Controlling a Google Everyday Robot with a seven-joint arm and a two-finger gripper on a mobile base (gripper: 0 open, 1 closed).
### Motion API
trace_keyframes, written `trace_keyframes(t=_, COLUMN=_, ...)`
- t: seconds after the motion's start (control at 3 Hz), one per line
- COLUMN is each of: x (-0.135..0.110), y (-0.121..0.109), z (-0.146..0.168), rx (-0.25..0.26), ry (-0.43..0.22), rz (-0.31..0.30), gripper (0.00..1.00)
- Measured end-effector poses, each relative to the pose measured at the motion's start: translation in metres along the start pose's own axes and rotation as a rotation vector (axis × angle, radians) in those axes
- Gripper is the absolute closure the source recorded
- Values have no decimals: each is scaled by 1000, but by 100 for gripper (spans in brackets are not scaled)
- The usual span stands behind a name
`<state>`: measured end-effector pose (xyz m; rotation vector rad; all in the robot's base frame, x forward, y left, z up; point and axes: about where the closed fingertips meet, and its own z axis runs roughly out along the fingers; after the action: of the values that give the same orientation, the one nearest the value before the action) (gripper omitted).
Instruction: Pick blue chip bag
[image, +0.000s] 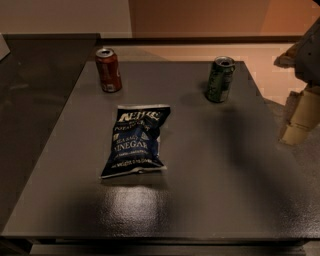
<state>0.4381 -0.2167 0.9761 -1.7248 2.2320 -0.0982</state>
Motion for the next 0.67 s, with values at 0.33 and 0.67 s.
trace_keyframes(t=0.33, x=0, y=0, z=0, rx=0, ry=0, rz=0, gripper=0)
trace_keyframes(t=0.67, x=-12, y=5, z=4, rx=-2, ry=-12, rz=7, gripper=0)
